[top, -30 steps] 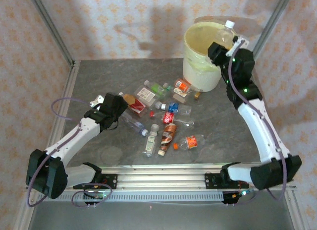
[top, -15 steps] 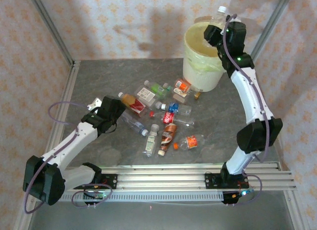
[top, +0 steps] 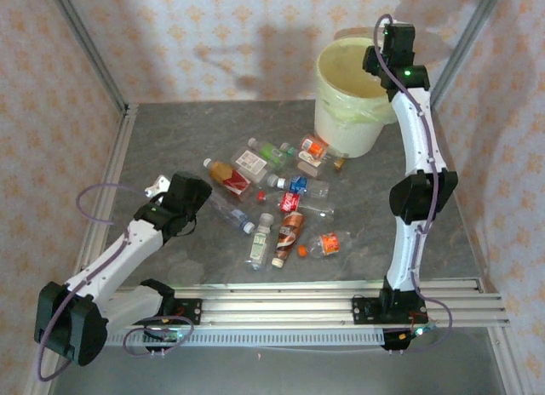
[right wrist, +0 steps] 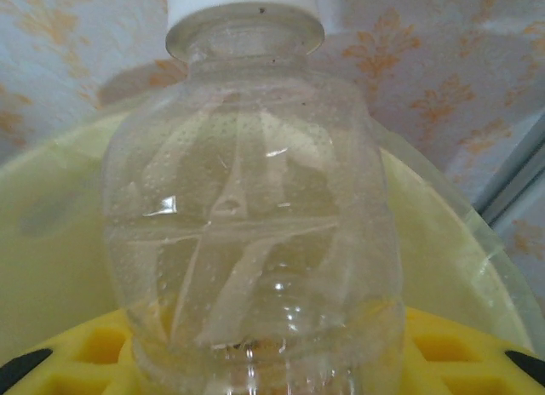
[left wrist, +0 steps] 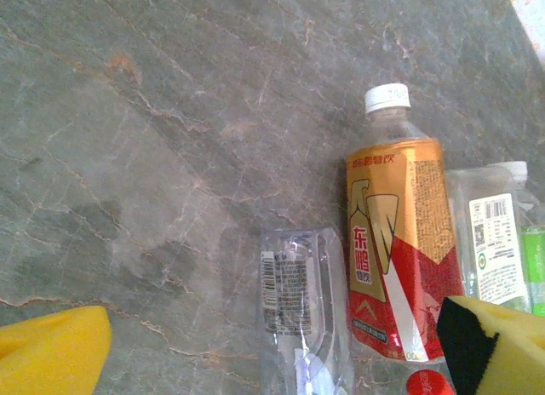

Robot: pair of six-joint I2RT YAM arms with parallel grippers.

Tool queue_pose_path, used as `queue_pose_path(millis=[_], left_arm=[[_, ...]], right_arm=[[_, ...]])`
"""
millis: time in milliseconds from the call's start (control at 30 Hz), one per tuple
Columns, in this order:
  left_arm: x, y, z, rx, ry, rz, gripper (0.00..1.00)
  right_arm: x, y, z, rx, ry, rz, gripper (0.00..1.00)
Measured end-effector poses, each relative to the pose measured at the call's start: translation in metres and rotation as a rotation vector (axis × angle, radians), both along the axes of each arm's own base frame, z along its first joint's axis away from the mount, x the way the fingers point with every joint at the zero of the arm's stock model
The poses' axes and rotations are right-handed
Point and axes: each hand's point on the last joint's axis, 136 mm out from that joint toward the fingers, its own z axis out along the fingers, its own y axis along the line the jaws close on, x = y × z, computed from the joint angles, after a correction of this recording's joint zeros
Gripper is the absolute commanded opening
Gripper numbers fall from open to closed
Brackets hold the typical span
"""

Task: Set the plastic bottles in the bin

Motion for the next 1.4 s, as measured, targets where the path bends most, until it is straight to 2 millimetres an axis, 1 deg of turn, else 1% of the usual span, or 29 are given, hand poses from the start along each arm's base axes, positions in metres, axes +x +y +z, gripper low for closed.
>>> queue_pose_path(millis=[133,267,400,600,700,800,933,1300,1400], left_arm=[[0.0,0.002,0.004,0.004,-0.017,0.007,1.0],[-0.001,0.003,0.004,0.008,-0.017,0.011,1.0],[-0.001,0.003,0.003,0.01,-0.014,0.011,1.0],[-0.001,0.003,0.003,0.01,-0.014,0.01,1.0],[-0.001,0.003,0.003,0.01,-0.014,0.01,1.0],[-0.001,0.003,0.002,0.01,-0.014,0.01,1.0],[-0.001,0.003,0.0,0.013,-0.006,0.011,1.0],[0.0,0.002,-0.01,0.022,0.031,0.009,1.0],[0.0,0.002,-0.011,0.023,0.035,0.009,1.0]], right_arm=[[0.006,-0.008,-0.011,-0.072,0.028,-0.019,0.51],[0.015,-0.013,-0.021,-0.124,0.049,-0.037,0.57],[0.02,-0.018,-0.035,-0.17,0.081,-0.043,0.59],[0.029,-0.025,-0.047,-0.207,0.099,-0.08,0.64],[0.028,-0.029,-0.053,-0.216,0.116,-0.105,0.67],[0.027,-0.031,-0.055,-0.219,0.124,-0.121,0.69],[0.026,-0.031,-0.052,-0.214,0.115,-0.135,0.72],[0.025,-0.026,-0.051,-0.205,0.114,-0.134,0.75],[0.021,-0.022,-0.044,-0.201,0.105,-0.124,0.76]])
